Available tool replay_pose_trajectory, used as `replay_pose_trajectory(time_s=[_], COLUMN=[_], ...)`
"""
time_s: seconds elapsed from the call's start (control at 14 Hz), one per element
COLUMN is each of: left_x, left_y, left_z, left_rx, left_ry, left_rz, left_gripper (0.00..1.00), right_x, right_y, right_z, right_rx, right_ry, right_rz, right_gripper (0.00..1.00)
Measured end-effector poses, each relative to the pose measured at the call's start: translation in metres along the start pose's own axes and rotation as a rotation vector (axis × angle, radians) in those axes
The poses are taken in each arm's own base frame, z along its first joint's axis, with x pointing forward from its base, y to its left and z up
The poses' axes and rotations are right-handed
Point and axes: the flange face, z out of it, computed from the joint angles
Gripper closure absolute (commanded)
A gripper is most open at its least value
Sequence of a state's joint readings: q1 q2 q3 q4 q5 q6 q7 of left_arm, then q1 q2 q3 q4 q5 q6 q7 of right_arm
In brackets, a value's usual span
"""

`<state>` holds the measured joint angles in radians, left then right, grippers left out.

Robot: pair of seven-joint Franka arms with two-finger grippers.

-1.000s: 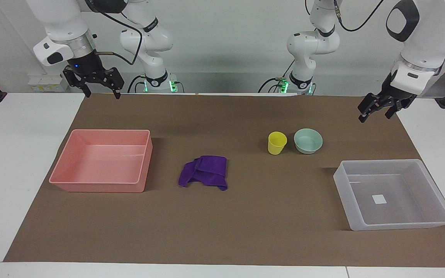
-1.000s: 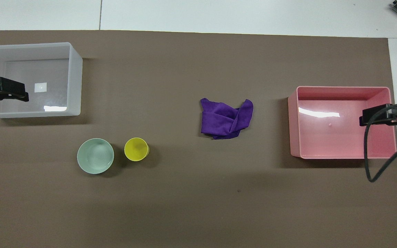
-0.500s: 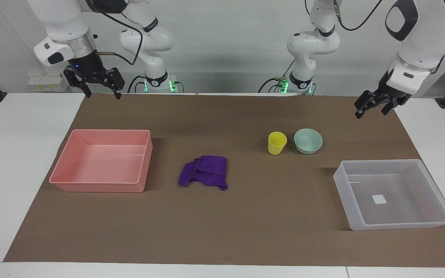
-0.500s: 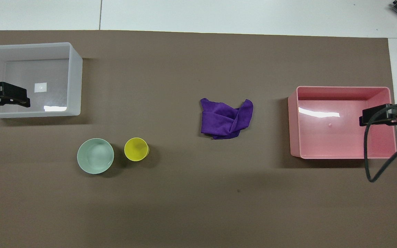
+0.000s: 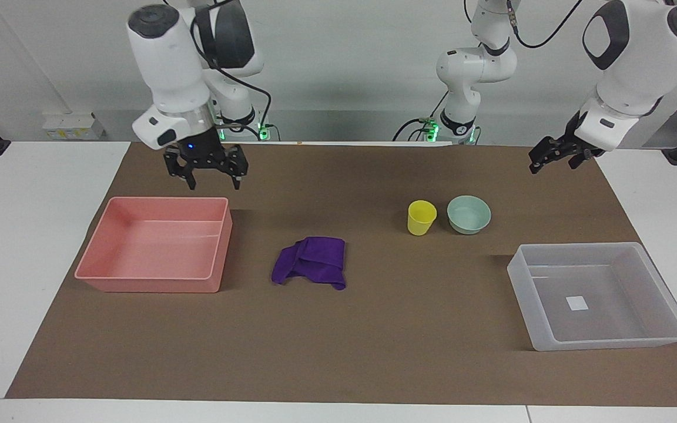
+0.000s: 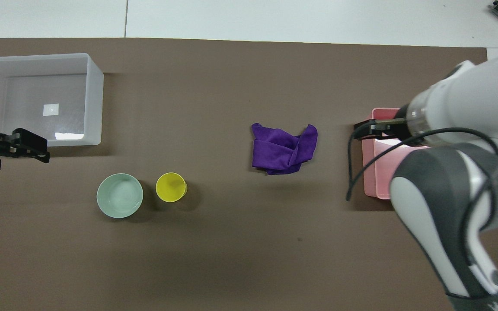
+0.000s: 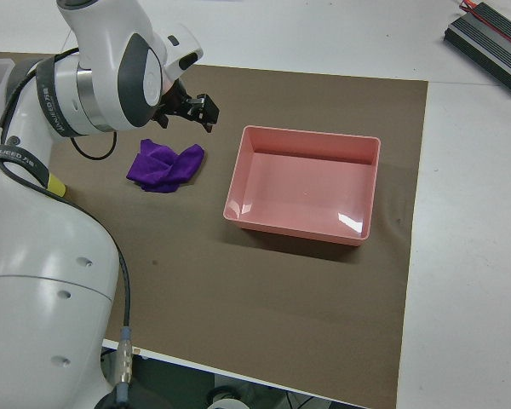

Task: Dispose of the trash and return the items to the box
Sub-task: 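Reach the right gripper to the purple cloth while the left gripper reaches the bowl, then carry the cloth into the pink box while the left gripper lifts the bowl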

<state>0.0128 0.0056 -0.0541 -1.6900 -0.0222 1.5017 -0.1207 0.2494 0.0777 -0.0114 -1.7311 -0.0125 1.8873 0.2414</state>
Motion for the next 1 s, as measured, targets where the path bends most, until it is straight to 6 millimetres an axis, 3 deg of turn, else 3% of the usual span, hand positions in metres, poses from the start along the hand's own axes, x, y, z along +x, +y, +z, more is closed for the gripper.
replay_pose_trajectory(time_s=[0.29, 0.64, 0.71, 0.79, 0.86, 1.0], left_x=[0.001, -0.035, -0.041, -0.046, -0.05, -0.051], left_y=[0.022, 0.027, 0.027, 0.027, 0.027, 0.027], left_z=[0.1, 0.22, 0.24, 0.256, 0.265, 0.267], left_rx=[0.01, 0.008, 0.007, 0.008, 0.008, 0.008], left_ry=[-0.004, 0.097, 0.109, 0.114, 0.114, 0.115], left_rz=[0.039, 0.065, 0.068, 0.071, 0.074, 0.074], left_gripper=[0.0, 0.0, 0.17, 0.52, 0.72, 0.93], right_x=[0.011, 0.01, 0.008, 0.006, 0.006, 0.004], right_y=[-0.095, -0.151, -0.162, -0.167, -0.168, -0.163], right_z=[0.086, 0.168, 0.186, 0.201, 0.21, 0.221], right_rx=[0.026, 0.053, 0.056, 0.053, 0.049, 0.041], right_ry=[0.039, 0.075, 0.08, 0.081, 0.079, 0.076], right_rz=[-0.017, -0.038, -0.048, -0.059, -0.063, -0.064], right_gripper=[0.0, 0.0, 0.0, 0.0, 0.0, 0.0])
